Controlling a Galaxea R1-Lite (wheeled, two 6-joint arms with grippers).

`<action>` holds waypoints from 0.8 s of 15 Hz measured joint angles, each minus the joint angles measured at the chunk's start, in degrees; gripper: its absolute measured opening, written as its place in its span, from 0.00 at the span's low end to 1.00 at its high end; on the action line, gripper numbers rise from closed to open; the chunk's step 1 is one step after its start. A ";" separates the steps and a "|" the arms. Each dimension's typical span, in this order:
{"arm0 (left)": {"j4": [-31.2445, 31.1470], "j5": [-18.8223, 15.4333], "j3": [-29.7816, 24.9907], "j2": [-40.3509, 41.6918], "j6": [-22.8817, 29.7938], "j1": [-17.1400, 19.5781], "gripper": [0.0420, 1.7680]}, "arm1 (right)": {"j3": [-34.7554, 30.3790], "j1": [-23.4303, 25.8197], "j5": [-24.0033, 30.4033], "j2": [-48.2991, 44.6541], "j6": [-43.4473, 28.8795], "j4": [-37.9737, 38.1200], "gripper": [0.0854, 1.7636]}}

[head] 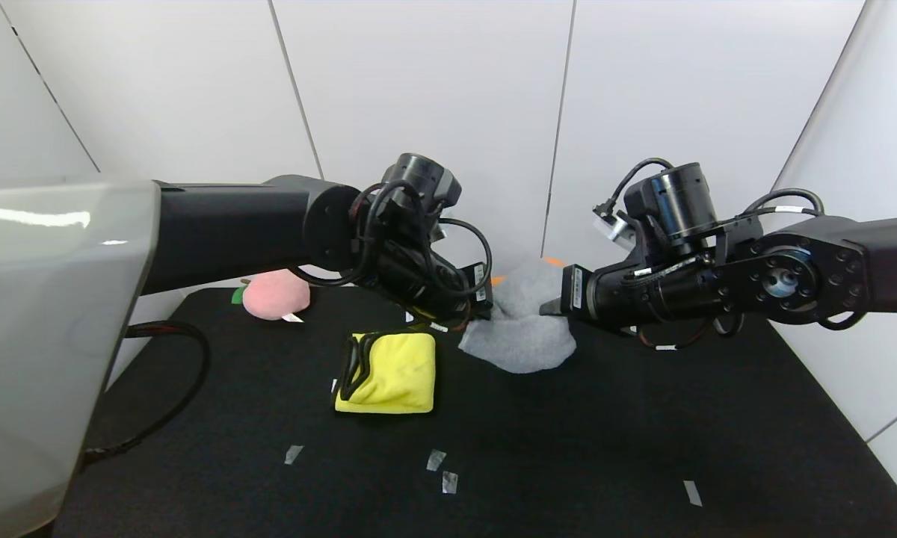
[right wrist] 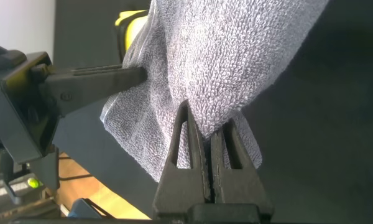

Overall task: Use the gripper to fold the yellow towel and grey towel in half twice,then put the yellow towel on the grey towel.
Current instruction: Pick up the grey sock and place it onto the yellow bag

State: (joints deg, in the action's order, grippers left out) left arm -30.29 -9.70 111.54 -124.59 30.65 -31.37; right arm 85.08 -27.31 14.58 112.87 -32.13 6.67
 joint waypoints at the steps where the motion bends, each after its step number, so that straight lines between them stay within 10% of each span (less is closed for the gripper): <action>1: -0.05 0.02 -0.68 0.78 -1.32 0.76 0.05 | 1.33 -0.78 -0.05 0.80 0.06 -0.05 0.03; 12: -2.55 0.10 -5.18 7.42 -12.62 10.73 0.05 | 16.82 -8.08 -2.95 12.13 0.23 -0.07 0.03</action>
State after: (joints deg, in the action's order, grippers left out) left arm -32.84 -9.61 106.36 -117.16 18.03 -20.64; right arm 101.90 -35.39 11.63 125.00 -31.90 6.60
